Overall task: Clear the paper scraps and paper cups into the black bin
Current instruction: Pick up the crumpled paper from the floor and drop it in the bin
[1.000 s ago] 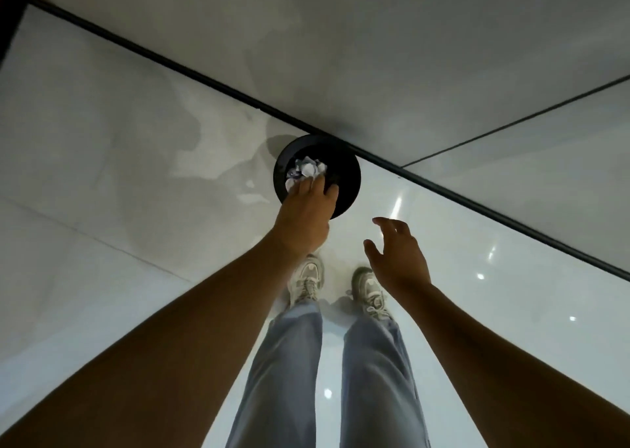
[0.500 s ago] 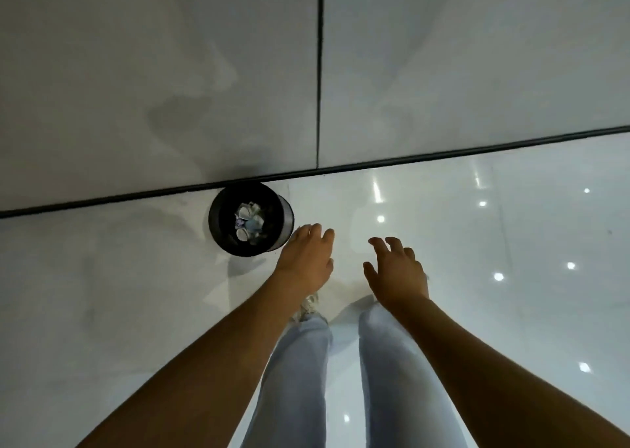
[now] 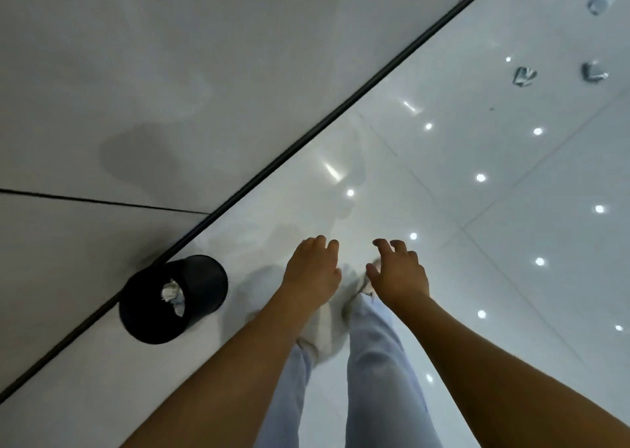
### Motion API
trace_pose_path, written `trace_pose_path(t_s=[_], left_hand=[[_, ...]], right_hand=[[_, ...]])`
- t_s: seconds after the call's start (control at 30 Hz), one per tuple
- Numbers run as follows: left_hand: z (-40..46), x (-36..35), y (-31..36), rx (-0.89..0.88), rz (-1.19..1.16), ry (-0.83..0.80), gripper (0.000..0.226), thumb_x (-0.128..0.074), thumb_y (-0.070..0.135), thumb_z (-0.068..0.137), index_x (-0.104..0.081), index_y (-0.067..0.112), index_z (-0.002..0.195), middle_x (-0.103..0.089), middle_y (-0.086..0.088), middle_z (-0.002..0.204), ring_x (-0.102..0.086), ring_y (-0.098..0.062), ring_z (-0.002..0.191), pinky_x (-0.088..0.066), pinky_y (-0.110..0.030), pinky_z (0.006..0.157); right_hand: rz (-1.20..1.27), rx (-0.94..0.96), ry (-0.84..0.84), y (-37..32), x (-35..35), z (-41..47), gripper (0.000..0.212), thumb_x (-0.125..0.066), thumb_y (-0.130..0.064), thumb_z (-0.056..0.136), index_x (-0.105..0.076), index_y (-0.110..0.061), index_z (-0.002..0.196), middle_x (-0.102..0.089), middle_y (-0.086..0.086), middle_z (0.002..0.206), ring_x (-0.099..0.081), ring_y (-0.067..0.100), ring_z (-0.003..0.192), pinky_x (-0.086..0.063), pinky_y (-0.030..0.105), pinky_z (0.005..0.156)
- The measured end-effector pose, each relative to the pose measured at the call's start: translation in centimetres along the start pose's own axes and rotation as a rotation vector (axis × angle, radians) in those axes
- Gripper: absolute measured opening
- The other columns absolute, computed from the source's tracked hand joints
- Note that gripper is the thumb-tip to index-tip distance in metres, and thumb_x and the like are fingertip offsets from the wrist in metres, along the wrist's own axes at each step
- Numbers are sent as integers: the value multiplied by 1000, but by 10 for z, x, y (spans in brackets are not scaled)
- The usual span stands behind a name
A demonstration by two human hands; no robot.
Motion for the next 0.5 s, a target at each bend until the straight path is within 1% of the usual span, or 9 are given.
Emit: trace_pose_path(t_s=[0.23, 0.37, 0.5], left_hand=[[78, 25, 111, -80, 64, -98, 43, -47, 28, 96, -40, 13, 135, -44, -7, 137, -41, -23, 125, -34, -31, 104], [121, 45, 161, -137, 107, -113, 44, -46, 29, 96, -39, 12, 136, -44, -7, 137, -41, -23, 126, -34, -31, 104], [164, 66, 203, -199, 177, -106, 45, -45, 31, 96, -39, 12, 136, -44, -7, 138, -41, -22, 126, -32, -30, 103]], right_hand=[[147, -131, 21, 106, 58, 32, 50, -51, -35, 96, -35, -24, 142, -42, 6, 142, -48, 29, 121, -45, 38, 93], [199, -195, 54, 156, 93, 50, 51, -49, -35, 95, -35, -23, 142, -42, 7, 140, -48, 29, 119, -45, 38, 91], [270, -246, 82, 192, 126, 73, 51, -49, -34, 96, -33, -22, 143, -40, 8, 143, -47, 29, 120, -45, 38, 92]])
Point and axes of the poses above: each hand's wrist, its own z-axis towards the middle knuckle, its own x-axis out of the back of the hand, y = z × x, the point moved 2 cm from there along z, towards the middle knuckle
